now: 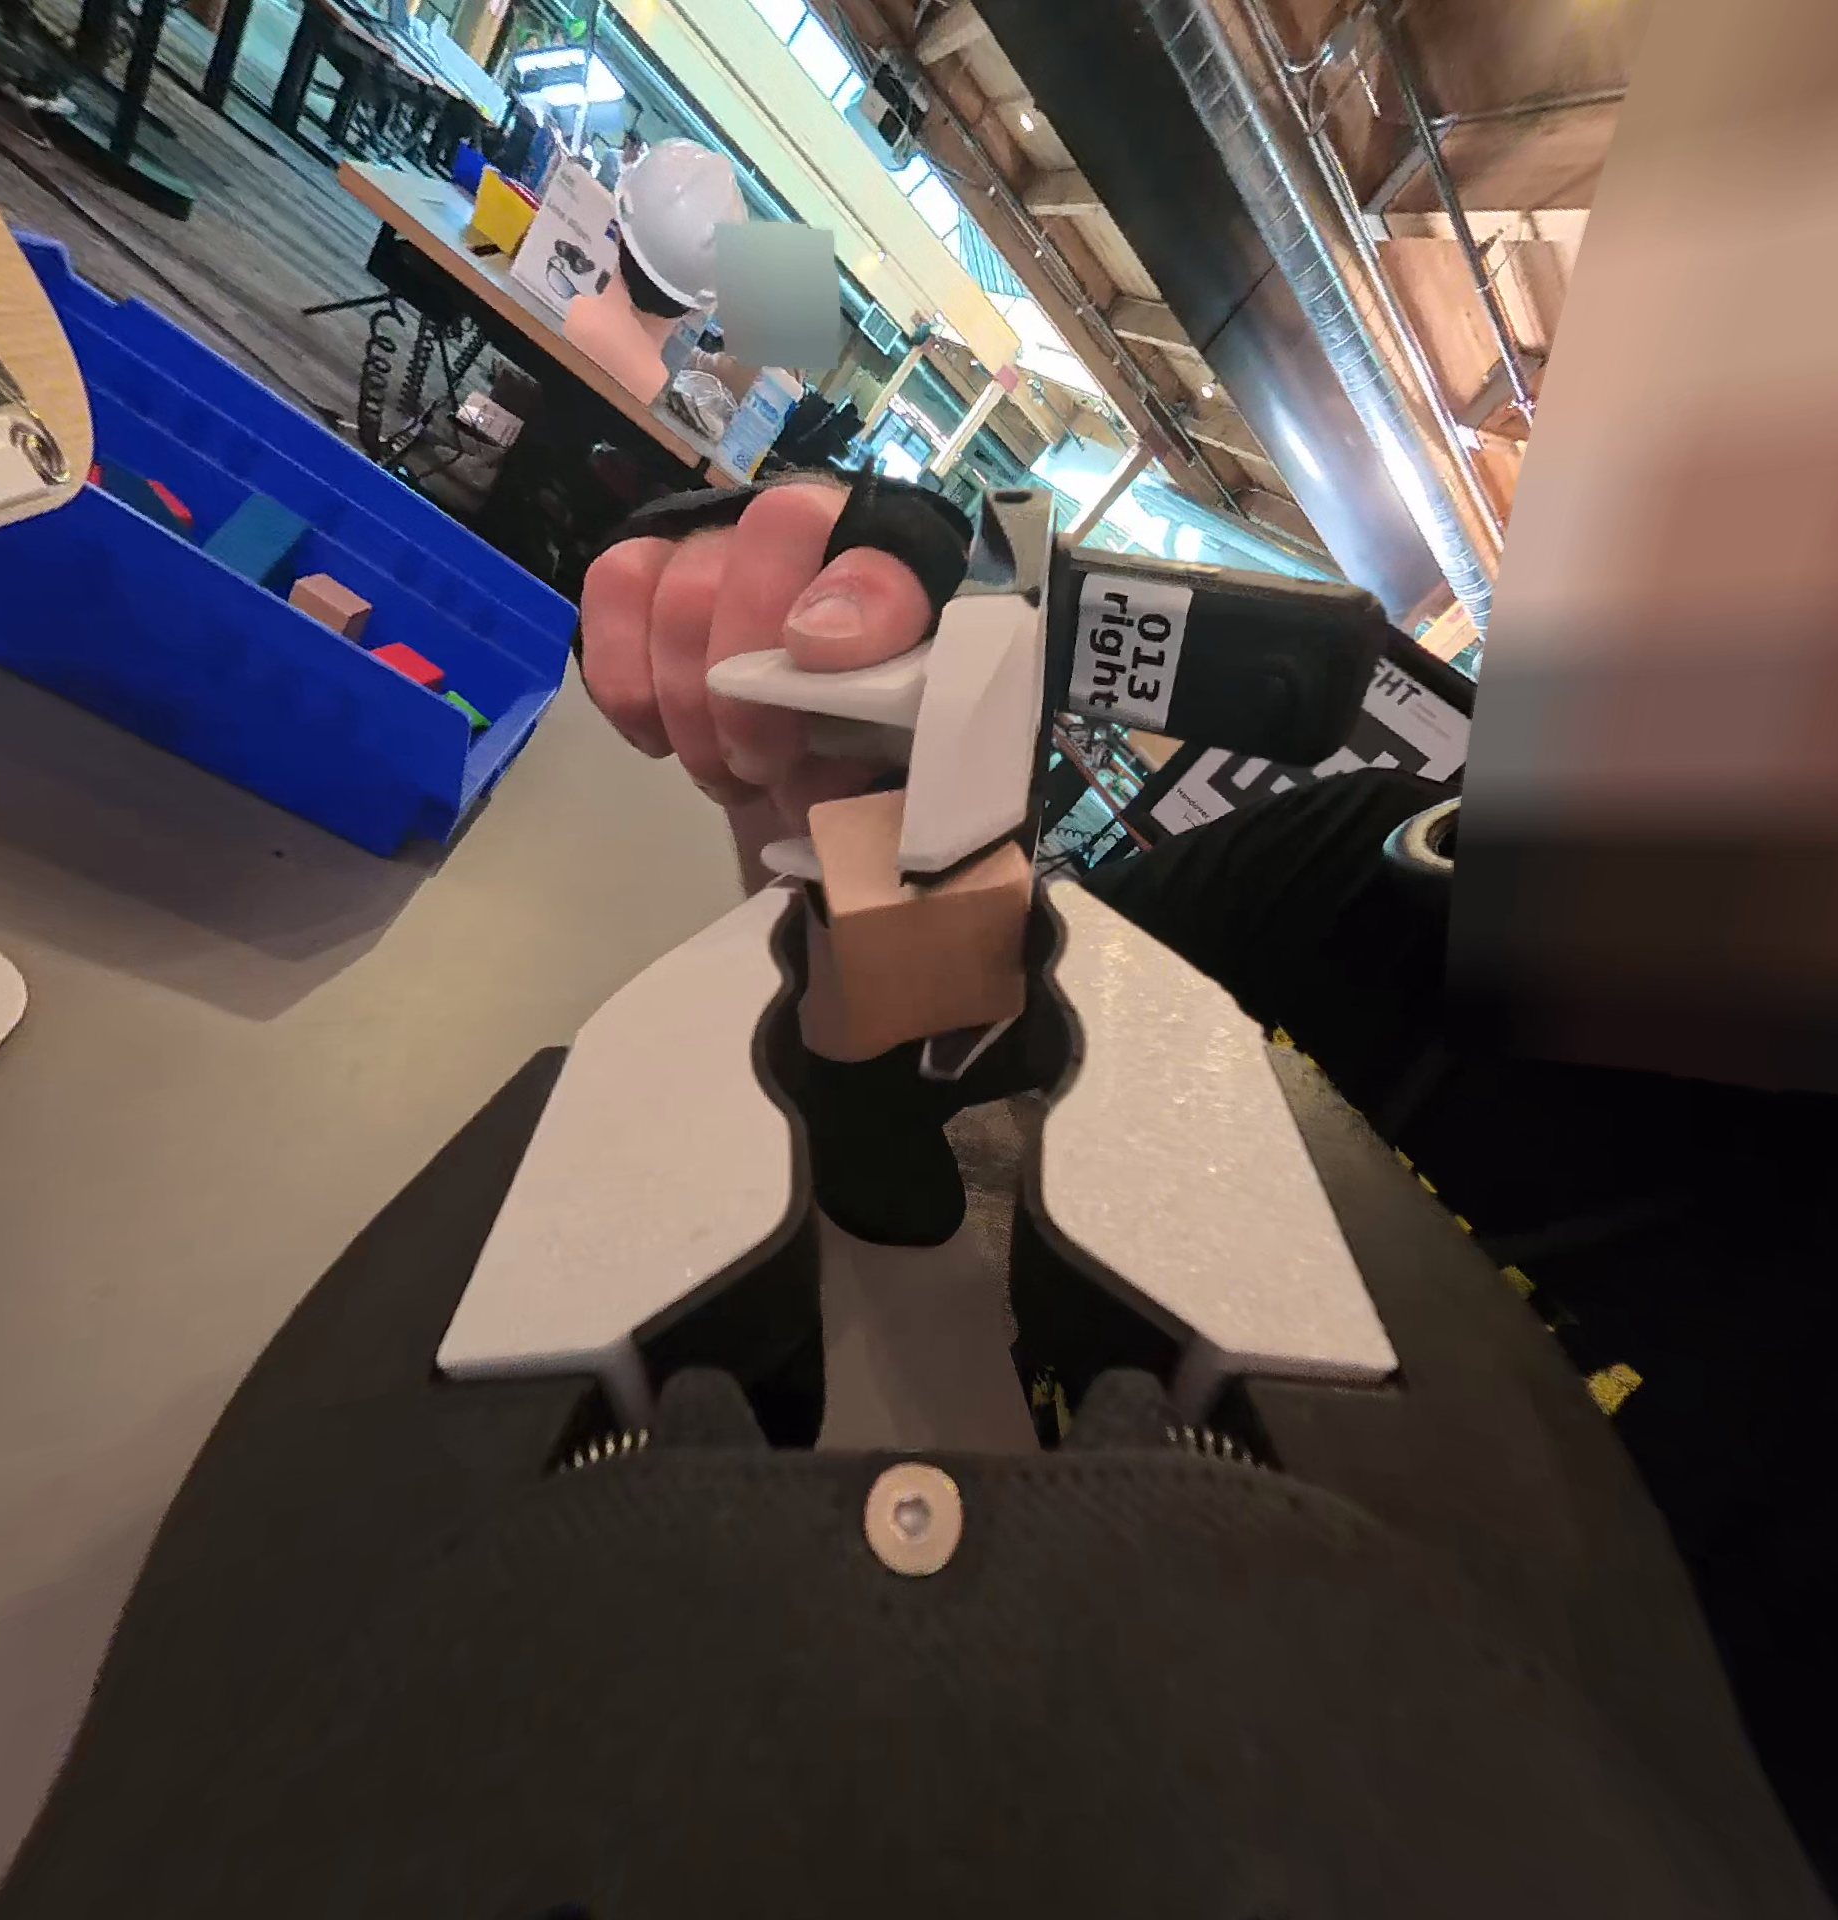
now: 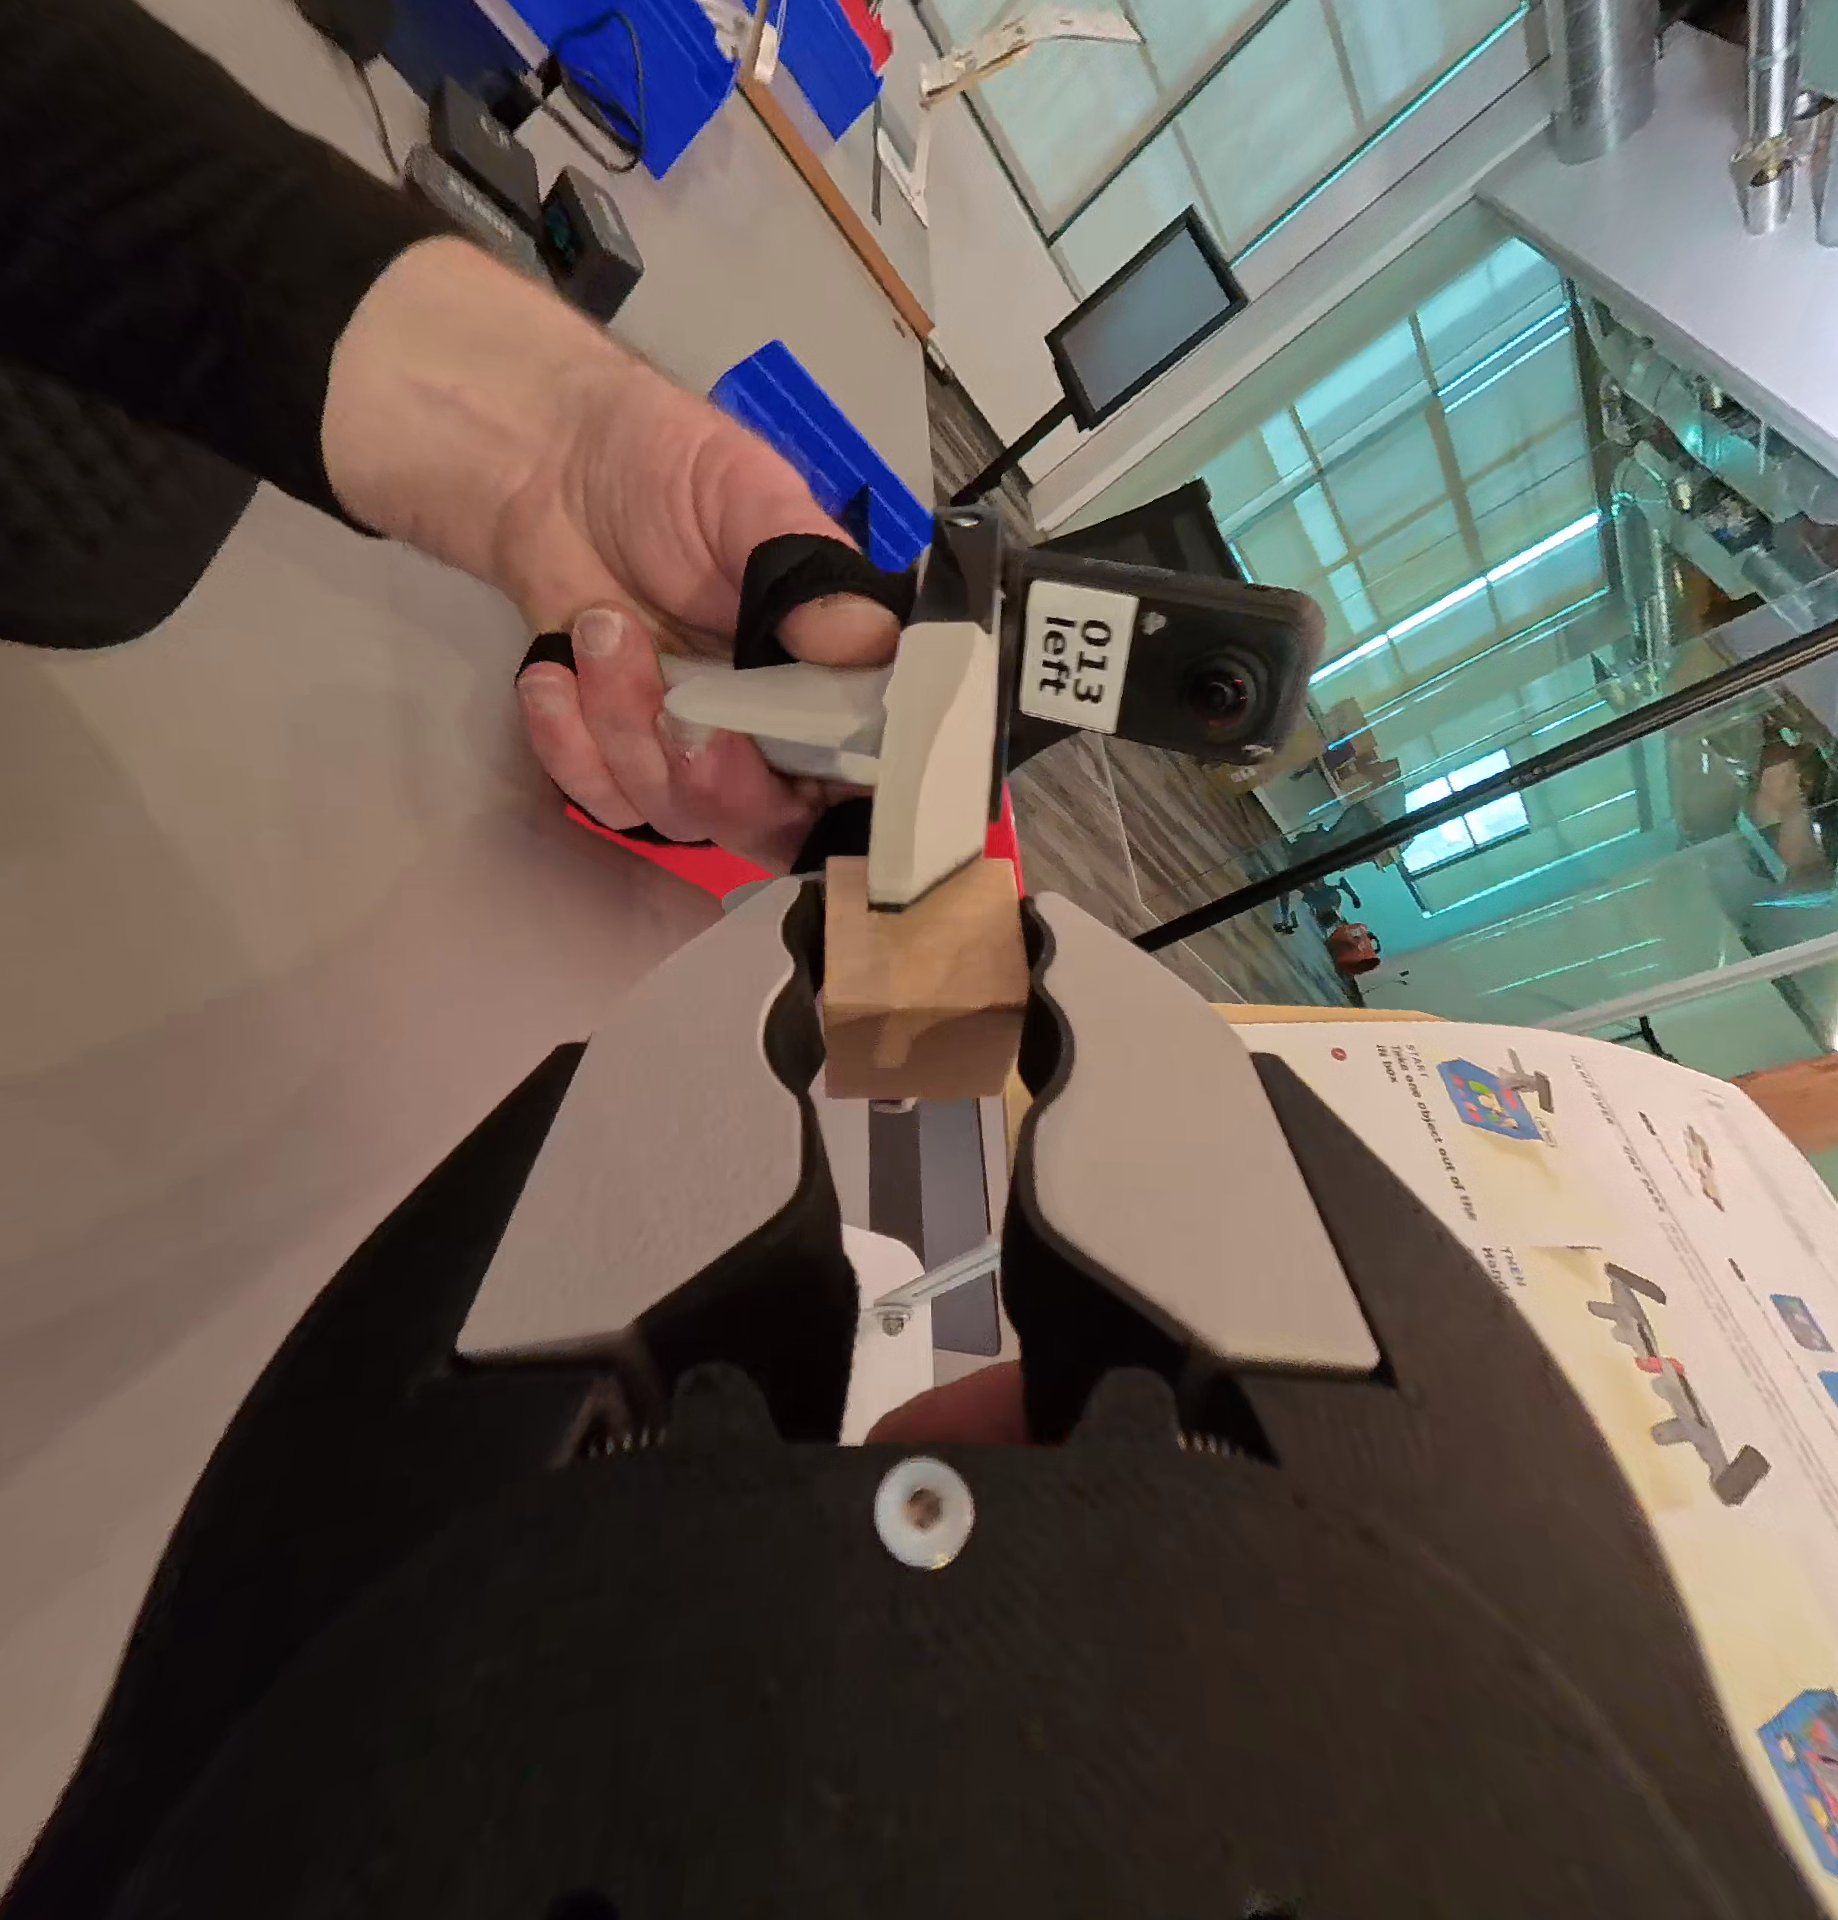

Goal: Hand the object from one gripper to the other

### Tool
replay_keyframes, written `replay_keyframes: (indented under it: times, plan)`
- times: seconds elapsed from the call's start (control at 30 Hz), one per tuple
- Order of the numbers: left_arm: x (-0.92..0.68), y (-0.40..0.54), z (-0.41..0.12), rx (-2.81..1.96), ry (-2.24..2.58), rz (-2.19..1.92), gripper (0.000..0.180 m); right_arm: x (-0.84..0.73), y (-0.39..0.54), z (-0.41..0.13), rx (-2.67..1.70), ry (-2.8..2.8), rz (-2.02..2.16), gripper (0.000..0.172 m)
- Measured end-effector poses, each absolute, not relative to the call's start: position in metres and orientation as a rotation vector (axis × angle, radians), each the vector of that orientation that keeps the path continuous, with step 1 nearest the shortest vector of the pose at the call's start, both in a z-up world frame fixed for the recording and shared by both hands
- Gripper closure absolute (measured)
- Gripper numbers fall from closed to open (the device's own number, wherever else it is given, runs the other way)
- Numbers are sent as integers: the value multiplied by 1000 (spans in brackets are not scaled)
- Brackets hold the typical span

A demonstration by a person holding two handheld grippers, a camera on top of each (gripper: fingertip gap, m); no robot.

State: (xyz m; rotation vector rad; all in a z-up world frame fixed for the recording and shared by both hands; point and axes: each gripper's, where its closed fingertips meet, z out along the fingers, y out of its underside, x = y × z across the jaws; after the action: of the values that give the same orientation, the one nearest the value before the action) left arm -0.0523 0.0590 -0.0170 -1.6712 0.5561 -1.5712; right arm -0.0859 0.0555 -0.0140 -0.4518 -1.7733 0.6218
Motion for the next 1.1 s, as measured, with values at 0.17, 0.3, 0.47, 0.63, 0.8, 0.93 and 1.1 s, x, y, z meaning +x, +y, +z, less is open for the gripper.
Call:
replay_keyframes:
  times: [0.17, 0.3, 0.47, 0.63, 0.8, 0.93, 1.1]
  plan:
    - [-68, 68, -16, -1650, 503, -1473, 134, -58, 100, 15, -572, -1649, 604, 139]
    - [-100, 68, -24, -1701, 434, -1291, 143, 5, 205, 25, -899, -1488, 384, 139]
    - [-149, 56, -43, -1793, 317, -1109, 146, 99, 348, -44, -1474, -1451, 146, 139]
    - [-178, 36, -67, -1859, 213, -1054, 146, 141, 437, -150, -1908, -1544, 114, 139]
    - [-194, 25, -84, -1901, 134, -1029, 146, 149, 468, -212, -2153, -1672, 0, 138]
    - [-201, 23, -83, -1917, 117, -992, 145, 159, 479, -245, -2275, -1796, -71, 138]
    - [-206, 23, -80, -1937, 130, -956, 144, 167, 482, -265, -2388, -1847, -91, 138]
